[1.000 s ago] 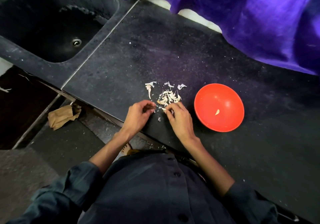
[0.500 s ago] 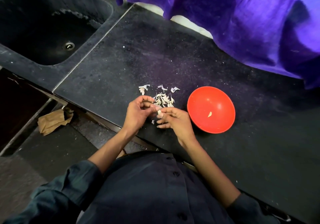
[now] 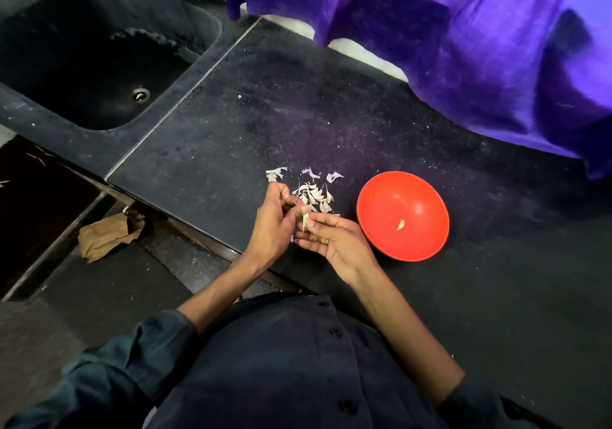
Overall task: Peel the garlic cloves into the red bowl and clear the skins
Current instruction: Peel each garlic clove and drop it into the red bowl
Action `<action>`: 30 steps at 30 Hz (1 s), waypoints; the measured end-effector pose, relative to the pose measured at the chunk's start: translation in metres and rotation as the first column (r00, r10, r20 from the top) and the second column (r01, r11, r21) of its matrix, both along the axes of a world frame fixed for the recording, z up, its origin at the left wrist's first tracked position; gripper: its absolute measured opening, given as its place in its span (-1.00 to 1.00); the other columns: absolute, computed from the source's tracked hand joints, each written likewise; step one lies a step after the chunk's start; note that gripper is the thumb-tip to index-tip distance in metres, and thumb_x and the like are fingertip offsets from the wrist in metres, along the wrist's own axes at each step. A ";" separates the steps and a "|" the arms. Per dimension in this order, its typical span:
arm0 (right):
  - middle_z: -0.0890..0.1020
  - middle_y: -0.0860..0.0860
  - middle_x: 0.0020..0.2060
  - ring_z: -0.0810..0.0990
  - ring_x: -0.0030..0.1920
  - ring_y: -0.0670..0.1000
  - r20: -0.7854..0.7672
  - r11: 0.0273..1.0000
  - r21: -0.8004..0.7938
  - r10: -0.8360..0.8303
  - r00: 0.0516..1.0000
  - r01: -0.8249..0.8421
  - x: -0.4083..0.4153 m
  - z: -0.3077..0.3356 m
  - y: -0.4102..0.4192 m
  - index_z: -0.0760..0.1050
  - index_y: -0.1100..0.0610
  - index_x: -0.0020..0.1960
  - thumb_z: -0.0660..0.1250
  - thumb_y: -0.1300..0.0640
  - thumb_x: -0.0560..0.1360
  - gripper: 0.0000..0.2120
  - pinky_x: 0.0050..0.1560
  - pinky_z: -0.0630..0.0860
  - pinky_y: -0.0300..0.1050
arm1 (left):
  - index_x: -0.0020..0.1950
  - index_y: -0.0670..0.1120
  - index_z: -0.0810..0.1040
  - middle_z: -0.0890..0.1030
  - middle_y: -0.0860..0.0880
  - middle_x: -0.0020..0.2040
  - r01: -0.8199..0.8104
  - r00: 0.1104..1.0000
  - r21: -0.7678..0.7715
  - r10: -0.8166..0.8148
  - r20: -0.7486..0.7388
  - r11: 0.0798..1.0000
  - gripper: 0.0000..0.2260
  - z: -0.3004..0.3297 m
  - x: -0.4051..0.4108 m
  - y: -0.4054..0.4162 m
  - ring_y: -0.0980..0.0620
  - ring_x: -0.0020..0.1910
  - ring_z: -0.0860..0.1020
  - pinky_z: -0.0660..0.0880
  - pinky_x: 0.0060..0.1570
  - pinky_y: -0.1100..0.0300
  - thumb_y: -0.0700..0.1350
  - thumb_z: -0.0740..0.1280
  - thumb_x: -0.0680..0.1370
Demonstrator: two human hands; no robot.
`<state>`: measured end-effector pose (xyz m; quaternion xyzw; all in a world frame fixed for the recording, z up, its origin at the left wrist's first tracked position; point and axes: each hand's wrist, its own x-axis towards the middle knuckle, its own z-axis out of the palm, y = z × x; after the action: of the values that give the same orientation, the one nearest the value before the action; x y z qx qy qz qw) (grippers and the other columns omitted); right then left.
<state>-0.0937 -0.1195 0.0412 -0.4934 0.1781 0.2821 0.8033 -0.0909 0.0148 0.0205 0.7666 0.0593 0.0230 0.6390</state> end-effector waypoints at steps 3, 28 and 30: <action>0.68 0.14 -0.24 0.68 -0.25 0.05 -0.020 1.000 0.025 0.005 1.000 -0.004 -0.001 0.001 0.001 0.55 0.33 0.05 0.27 0.40 0.52 -0.86 -0.23 0.62 -0.16 | -0.10 0.04 0.22 0.47 0.10 -0.20 0.028 0.999 0.044 -0.029 0.018 0.999 -0.70 0.000 -0.001 -0.001 0.28 -0.31 0.46 0.46 -0.29 0.35 -0.32 0.25 0.60; 0.71 0.07 -0.20 0.66 -0.32 -0.01 0.044 0.998 -0.050 -0.027 0.999 0.029 0.000 0.011 0.004 0.59 0.29 -0.04 0.29 0.38 0.52 -0.89 -0.29 0.60 -0.18 | -0.06 -0.04 0.29 0.42 -0.04 -0.08 -0.010 0.995 0.316 -0.021 0.095 0.949 -0.92 0.012 -0.014 -0.012 0.10 -0.16 0.41 0.36 -0.20 0.43 -0.21 0.08 0.57; 0.71 0.06 -0.22 0.67 -0.28 -0.02 -0.040 0.999 0.033 -0.017 0.999 0.018 0.000 0.012 0.001 0.59 0.29 0.04 0.28 0.35 0.53 -0.85 -0.24 0.61 -0.18 | -0.06 -0.02 0.30 0.44 -0.08 -0.06 -0.018 0.995 0.328 -0.016 0.099 0.945 -0.88 0.011 -0.013 -0.012 0.03 -0.14 0.43 0.37 -0.20 0.39 -0.25 0.09 0.56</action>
<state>-0.0933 -0.1182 0.0535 -0.4726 0.1935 0.2878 0.8102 -0.1043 0.0025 0.0316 0.8600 0.0230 0.0712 0.5047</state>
